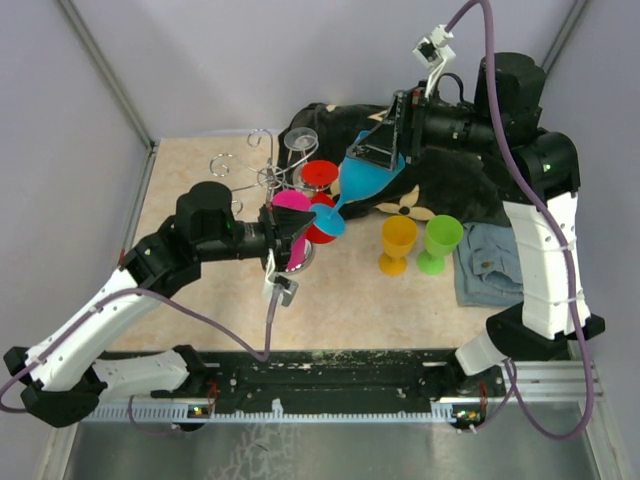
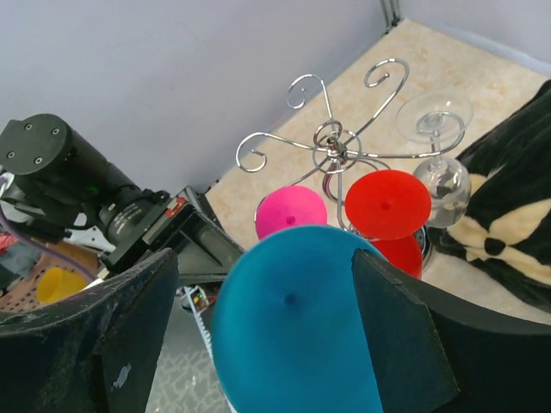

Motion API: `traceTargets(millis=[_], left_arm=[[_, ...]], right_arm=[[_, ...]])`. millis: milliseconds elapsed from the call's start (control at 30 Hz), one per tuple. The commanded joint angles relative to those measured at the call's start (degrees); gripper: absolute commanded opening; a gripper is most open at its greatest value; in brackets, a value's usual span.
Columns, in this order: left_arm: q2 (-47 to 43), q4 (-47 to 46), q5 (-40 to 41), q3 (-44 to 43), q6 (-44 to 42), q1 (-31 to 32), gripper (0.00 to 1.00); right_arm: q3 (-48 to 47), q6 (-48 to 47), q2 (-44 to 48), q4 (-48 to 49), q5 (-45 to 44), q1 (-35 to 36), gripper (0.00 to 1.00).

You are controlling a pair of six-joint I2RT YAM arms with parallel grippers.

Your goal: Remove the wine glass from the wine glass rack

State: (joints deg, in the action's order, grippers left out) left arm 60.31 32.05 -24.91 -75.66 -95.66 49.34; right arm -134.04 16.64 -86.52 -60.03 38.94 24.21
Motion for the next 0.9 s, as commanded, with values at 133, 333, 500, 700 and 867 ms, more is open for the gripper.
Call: traceTargets(millis=[133, 333, 500, 700, 867], left_arm=[[2.76, -4.01, -1.18, -1.83, -1.55, 1.04, 0.0], [4.41, -8.0, 0.33, -1.96, -1.96, 1.08, 0.0], [5.04, -18.85, 6.02, -0.25, -2.65, 1.03, 0.25], [7.71, -35.82, 16.41, -3.57, 2.05, 1.05, 0.88], [13.24, -49.22, 29.21, -12.61, 9.82, 1.03, 0.85]], right_arm=[[3.01, -1.39, 3.54, -0.27, 5.15, 1.09, 0.53], [8.93, -3.36, 5.23, -3.72, 5.27, 3.28, 0.0], [5.25, -5.08, 5.37, -5.09, -0.74, 3.98, 0.0], [-7.64, -3.46, 4.61, -0.46, -17.55, 1.63, 0.0], [-1.29, -8.34, 9.3, 5.74, -51.85, 1.14, 0.0]])
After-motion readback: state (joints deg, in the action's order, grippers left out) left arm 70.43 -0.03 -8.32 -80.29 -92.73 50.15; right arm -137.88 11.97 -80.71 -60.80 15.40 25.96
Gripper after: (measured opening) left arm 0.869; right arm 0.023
